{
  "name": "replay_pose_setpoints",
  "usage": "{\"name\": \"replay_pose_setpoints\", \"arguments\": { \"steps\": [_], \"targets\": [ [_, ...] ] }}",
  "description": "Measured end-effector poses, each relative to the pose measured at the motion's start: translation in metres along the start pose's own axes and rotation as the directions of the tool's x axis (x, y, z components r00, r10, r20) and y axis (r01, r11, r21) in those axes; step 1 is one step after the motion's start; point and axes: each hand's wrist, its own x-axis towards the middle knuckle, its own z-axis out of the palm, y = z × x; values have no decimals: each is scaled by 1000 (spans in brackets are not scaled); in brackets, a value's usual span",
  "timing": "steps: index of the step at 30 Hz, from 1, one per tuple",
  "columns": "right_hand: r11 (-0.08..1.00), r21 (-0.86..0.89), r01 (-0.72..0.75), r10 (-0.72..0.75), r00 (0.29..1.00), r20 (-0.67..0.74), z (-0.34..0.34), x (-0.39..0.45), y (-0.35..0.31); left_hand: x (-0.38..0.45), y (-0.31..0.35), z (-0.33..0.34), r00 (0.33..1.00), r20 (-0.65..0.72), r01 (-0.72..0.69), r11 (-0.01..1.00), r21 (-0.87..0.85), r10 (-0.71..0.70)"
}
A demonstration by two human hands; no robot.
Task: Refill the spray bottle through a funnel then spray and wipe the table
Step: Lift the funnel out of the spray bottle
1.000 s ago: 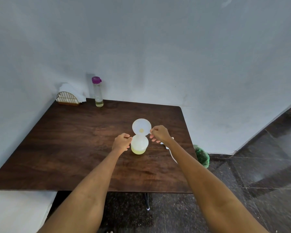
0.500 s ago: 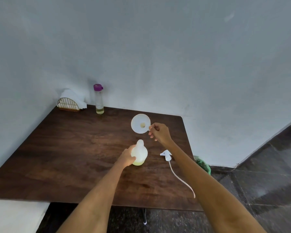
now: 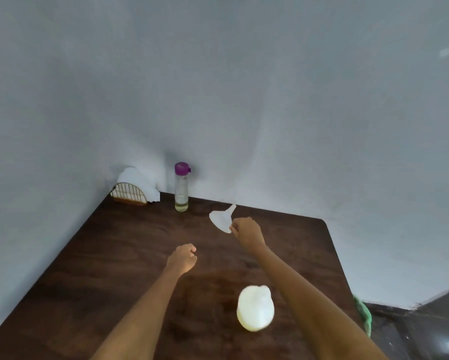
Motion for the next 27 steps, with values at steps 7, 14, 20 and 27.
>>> {"name": "replay_pose_setpoints", "arguments": {
  "steps": [7, 14, 20, 27],
  "targets": [
    [937, -338, 84, -15, 979, 202, 45, 94, -13, 96, -6, -20, 999, -34, -35, 999, 26, 35],
    [738, -607, 296, -151, 949, 279, 104, 149, 1, 148, -10, -14, 971, -62, -209, 946, 249, 231],
    [672, -625, 398, -122, 891, 437, 117, 152, -6, 159, -17, -8, 940, -86, -288, 905, 314, 330],
    [818, -540, 197, -28, 952, 305, 109, 135, -1, 143, -17, -3, 938, -116, -282, 912, 299, 328]
  ]
}}
